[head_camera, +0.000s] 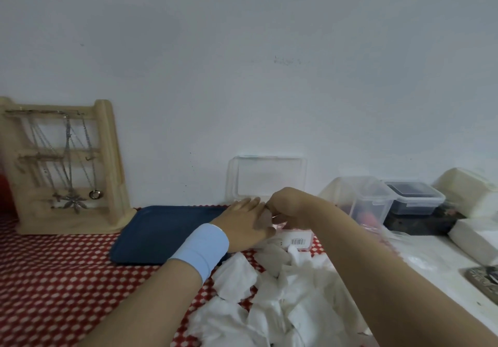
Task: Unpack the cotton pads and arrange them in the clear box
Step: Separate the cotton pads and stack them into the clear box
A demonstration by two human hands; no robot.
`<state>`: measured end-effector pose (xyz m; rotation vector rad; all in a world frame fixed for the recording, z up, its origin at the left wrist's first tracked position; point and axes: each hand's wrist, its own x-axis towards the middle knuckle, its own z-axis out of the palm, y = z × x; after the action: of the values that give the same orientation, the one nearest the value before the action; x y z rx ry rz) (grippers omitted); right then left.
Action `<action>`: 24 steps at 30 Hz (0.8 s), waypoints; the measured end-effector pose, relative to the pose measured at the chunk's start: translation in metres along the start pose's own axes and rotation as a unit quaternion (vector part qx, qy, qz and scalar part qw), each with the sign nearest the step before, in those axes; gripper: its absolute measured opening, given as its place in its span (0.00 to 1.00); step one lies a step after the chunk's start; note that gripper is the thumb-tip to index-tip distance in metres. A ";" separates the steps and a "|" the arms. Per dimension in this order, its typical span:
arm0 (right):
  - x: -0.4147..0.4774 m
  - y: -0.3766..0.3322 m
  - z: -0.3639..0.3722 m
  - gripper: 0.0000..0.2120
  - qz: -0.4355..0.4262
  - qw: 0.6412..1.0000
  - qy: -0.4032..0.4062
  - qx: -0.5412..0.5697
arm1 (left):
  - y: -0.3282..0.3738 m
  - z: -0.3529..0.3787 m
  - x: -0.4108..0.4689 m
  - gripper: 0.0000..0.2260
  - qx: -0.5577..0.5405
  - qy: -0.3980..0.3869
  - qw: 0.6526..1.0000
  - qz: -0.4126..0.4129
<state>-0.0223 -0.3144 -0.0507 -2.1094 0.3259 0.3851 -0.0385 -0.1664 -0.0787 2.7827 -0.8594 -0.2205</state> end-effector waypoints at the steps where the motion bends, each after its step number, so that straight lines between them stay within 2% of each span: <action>1: -0.001 0.002 0.001 0.10 -0.008 1.000 -0.011 -0.001 | 0.000 -0.001 -0.001 0.28 -0.016 0.004 1.000 0.001; 4: -0.007 0.002 0.001 0.07 -0.001 0.999 0.013 -0.048 | -0.005 -0.005 -0.008 0.33 -0.082 0.032 0.996 -0.019; 7: -0.020 -0.004 -0.002 0.08 -0.066 0.982 0.064 -0.167 | -0.015 -0.008 -0.027 0.29 -0.129 0.093 0.987 -0.038; 10: -0.048 -0.008 0.005 0.20 -0.172 0.962 0.114 -0.179 | -0.021 -0.009 -0.050 0.22 -0.161 0.188 0.968 -0.038; 12: -0.070 -0.012 0.017 0.15 -0.199 0.958 0.081 -0.188 | -0.024 -0.007 -0.065 0.17 -0.184 0.220 0.957 -0.052; 14: -0.083 -0.013 0.033 0.09 -0.167 0.950 0.017 -0.262 | -0.026 -0.005 -0.080 0.12 -0.208 0.226 0.950 -0.067; 16: -0.093 -0.008 0.050 0.12 -0.137 0.922 -0.023 -0.362 | -0.028 -0.001 -0.093 0.09 -0.230 0.221 0.945 -0.077; 18: -0.092 0.001 0.065 0.17 -0.134 0.905 -0.018 -0.403 | -0.030 0.004 -0.103 0.08 -0.255 0.214 0.939 -0.086; 19: -0.091 0.005 0.069 0.17 -0.151 0.901 -0.006 -0.408 | -0.030 0.006 -0.108 0.09 -0.263 0.208 0.938 -0.091; 21: -0.093 0.009 0.071 0.10 -0.185 0.907 0.005 -0.379 | -0.029 0.011 -0.114 0.10 -0.271 0.199 0.937 -0.099; 24: -0.096 0.012 0.063 0.14 -0.206 0.945 0.021 -0.254 | -0.025 0.018 -0.120 0.10 -0.300 0.198 0.928 -0.097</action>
<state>-0.1244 -0.2597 -0.0546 -2.6155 -0.2208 0.1842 -0.1268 -0.0814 -0.0930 2.2101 -0.3372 0.0490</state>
